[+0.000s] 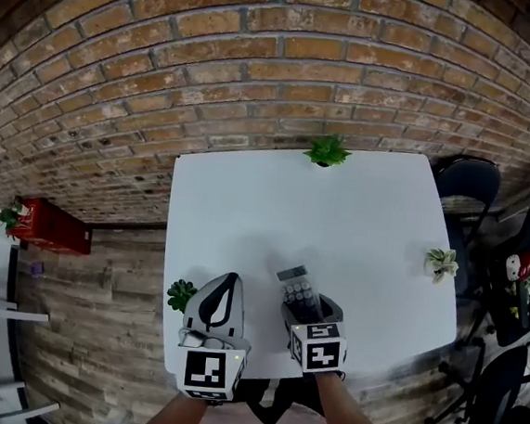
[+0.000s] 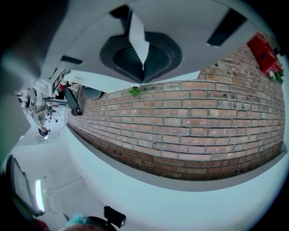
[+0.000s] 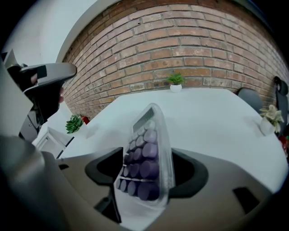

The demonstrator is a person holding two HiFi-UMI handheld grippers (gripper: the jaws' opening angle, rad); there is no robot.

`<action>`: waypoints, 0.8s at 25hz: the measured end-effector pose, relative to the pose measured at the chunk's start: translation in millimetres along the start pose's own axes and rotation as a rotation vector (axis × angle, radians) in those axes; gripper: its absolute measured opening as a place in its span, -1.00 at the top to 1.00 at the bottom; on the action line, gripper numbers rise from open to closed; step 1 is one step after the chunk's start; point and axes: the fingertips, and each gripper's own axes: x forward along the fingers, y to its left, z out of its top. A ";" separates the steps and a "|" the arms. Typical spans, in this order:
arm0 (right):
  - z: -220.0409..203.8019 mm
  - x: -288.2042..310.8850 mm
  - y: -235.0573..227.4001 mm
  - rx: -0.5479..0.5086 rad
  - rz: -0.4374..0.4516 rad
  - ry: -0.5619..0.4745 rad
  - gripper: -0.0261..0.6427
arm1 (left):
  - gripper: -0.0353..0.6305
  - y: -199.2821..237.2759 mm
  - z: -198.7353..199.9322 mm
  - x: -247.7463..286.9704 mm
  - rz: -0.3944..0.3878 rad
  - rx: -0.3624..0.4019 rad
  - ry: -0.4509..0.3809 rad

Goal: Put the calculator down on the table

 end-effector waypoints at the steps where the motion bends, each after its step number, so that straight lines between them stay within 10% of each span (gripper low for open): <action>1: -0.6 -0.5 -3.0 -0.001 -0.006 0.004 -0.04 | 0.86 -0.9 1.1 0.6 -0.001 0.003 -0.001; 11: 19.3 -22.5 -19.1 0.018 -0.032 -0.067 -0.10 | 0.86 -13.6 22.5 0.0 -0.024 0.008 -0.050; 20: 113.8 -110.8 -6.2 0.038 0.028 -0.382 0.03 | 0.86 -24.1 93.1 -16.2 -0.040 0.047 -0.204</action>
